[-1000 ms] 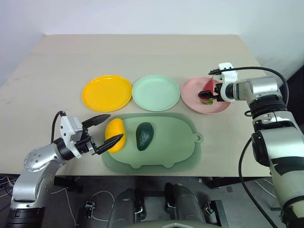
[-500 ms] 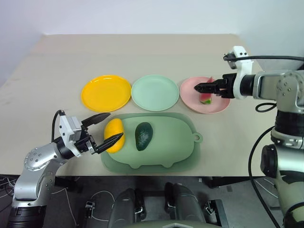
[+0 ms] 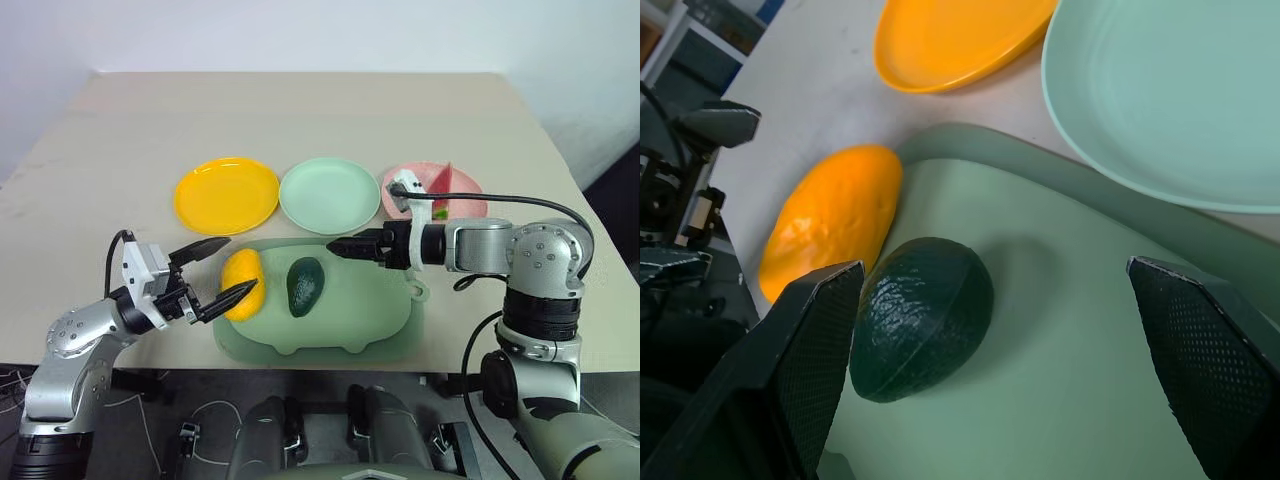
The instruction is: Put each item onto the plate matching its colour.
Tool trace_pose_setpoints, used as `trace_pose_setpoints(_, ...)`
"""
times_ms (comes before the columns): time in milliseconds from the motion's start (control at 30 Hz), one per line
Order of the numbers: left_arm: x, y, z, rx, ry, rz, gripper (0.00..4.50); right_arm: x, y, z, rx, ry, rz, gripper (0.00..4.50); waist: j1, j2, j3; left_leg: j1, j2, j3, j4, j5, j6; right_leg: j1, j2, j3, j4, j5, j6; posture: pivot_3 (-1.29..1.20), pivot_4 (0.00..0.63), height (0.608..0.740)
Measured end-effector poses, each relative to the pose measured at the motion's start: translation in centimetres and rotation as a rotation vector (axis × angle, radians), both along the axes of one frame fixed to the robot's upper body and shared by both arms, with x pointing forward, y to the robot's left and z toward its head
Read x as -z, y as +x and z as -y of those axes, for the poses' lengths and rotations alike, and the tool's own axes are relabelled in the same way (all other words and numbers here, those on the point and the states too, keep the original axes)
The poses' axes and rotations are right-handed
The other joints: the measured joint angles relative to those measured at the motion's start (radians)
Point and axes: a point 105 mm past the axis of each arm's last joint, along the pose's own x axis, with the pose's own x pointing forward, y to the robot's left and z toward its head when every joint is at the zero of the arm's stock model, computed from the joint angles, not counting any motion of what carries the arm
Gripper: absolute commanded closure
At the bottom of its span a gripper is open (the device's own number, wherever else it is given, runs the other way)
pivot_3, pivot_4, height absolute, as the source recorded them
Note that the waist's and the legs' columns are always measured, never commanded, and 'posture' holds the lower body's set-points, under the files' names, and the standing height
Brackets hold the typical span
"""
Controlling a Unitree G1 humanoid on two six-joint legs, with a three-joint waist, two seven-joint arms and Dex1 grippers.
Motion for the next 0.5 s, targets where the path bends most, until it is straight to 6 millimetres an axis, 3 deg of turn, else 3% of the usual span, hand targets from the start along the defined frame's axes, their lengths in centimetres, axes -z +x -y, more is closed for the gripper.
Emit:
trace_pose_setpoints(233, -0.6, 0.0, 0.4, -0.014, 0.0, 0.011, 0.0, 2.0, -0.1, -1.9, -0.019, -0.042, -0.125, 0.05, -0.004, 0.0, 0.0, 0.001, 0.0, 0.0, 0.0, 0.0, 0.0, 0.0, 0.001, 0.001, 0.002, 0.0, 0.0, 0.0, 0.15, 0.696)
trace_pose_setpoints(500, -1.0, 0.3, 0.7, -0.019, -0.003, 0.012, 0.0, 1.9, 0.0, -4.1, -0.041, -0.072, -0.175, 0.05, -0.001, 0.0, 0.0, 0.001, 0.0, 0.001, 0.0, 0.0, 0.0, 0.0, 0.001, 0.001, 0.003, 0.0, 0.0, 0.0, 0.15, 0.696)
